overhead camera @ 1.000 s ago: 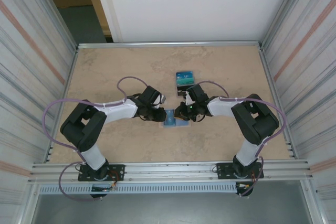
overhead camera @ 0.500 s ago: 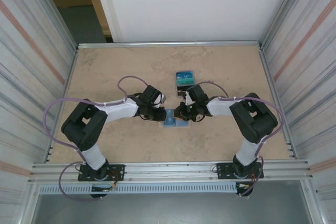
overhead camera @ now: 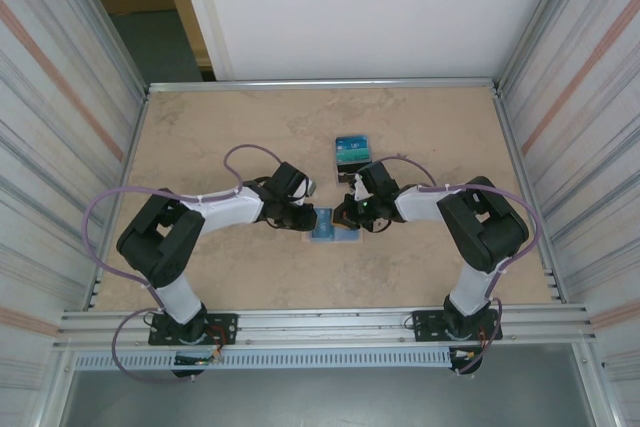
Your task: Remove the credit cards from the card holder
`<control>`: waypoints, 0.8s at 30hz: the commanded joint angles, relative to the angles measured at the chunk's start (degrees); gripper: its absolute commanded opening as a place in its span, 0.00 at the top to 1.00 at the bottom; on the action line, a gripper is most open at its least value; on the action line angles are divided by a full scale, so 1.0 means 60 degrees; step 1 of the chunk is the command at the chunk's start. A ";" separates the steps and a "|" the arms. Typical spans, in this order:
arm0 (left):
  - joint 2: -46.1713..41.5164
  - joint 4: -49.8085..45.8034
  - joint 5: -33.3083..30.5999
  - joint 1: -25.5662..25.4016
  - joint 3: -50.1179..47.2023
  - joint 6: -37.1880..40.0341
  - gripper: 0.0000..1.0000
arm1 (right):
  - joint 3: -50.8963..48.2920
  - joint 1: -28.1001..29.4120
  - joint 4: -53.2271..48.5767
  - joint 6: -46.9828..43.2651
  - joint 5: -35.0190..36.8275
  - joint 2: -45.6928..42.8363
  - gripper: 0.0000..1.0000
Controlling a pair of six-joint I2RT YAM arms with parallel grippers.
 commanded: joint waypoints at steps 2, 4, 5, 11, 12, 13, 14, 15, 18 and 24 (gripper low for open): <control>0.0215 -0.0292 -0.0128 -0.0055 0.0121 0.0129 0.84 | -0.0120 -0.0090 -0.0692 -0.0139 0.0456 -0.0185 1.00; 0.0231 -0.0282 -0.0124 -0.0055 0.0107 0.0142 0.84 | -0.0076 -0.0133 -0.0870 -0.0241 0.0536 -0.0223 1.00; 0.0244 -0.0281 -0.0131 -0.0055 0.0103 0.0142 0.84 | -0.0048 -0.0138 -0.0981 -0.0296 0.0573 -0.0252 1.00; 0.0222 -0.0340 -0.0234 -0.0055 0.0094 0.0170 0.85 | 0.0137 -0.0192 -0.1498 -0.0572 0.0850 -0.0416 1.00; 0.0203 -0.0341 -0.0242 -0.0055 0.0103 0.0170 0.85 | 0.0153 -0.0205 -0.1563 -0.0622 0.0887 -0.0429 1.00; 0.0209 -0.0336 -0.0248 -0.0054 0.0106 0.0173 0.85 | 0.0185 -0.0221 -0.1674 -0.0654 0.0946 -0.0445 1.00; 0.0209 -0.0338 -0.0248 -0.0056 0.0106 0.0184 0.85 | 0.0214 -0.0241 -0.1781 -0.0686 0.0983 -0.0455 1.00; 0.0208 -0.0336 -0.0263 -0.0046 0.0102 0.0175 0.85 | 0.0225 -0.0247 -0.1859 -0.0727 0.1033 -0.0490 1.00; 0.0176 -0.0354 -0.0248 -0.0048 0.0095 0.0166 0.85 | 0.0245 -0.0280 -0.2068 -0.0819 0.1096 -0.0582 1.00; -0.0077 -0.0372 -0.0358 -0.0060 0.0063 0.0119 0.81 | 0.0318 -0.0295 -0.2463 -0.1001 0.1342 -0.0903 1.00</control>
